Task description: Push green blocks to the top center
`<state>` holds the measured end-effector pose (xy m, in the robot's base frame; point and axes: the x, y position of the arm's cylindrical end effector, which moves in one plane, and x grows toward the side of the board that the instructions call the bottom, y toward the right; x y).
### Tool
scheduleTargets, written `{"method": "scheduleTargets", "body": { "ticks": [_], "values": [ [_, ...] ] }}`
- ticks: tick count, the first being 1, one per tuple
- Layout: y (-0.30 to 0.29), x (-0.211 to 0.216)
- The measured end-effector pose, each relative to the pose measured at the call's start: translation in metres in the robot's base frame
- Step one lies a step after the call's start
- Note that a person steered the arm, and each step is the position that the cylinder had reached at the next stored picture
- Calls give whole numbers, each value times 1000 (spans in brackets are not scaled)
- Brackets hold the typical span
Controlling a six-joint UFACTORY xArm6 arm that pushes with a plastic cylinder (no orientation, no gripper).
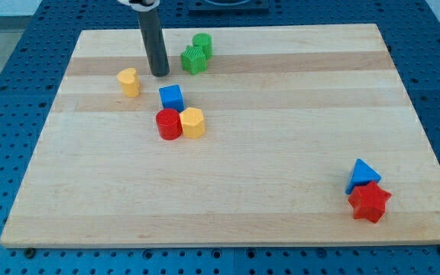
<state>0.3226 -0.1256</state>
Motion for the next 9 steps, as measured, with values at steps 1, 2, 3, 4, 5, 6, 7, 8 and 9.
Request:
{"method": "scheduleTargets", "body": {
  "ticks": [1,2,3,4,5,6,7,8,9],
  "values": [
    [17,3],
    [34,-6],
    [38,-20],
    [49,-35],
    [52,-39],
    [57,-39],
    [68,-39],
    [78,-39],
    [79,-39]
  ]
}}
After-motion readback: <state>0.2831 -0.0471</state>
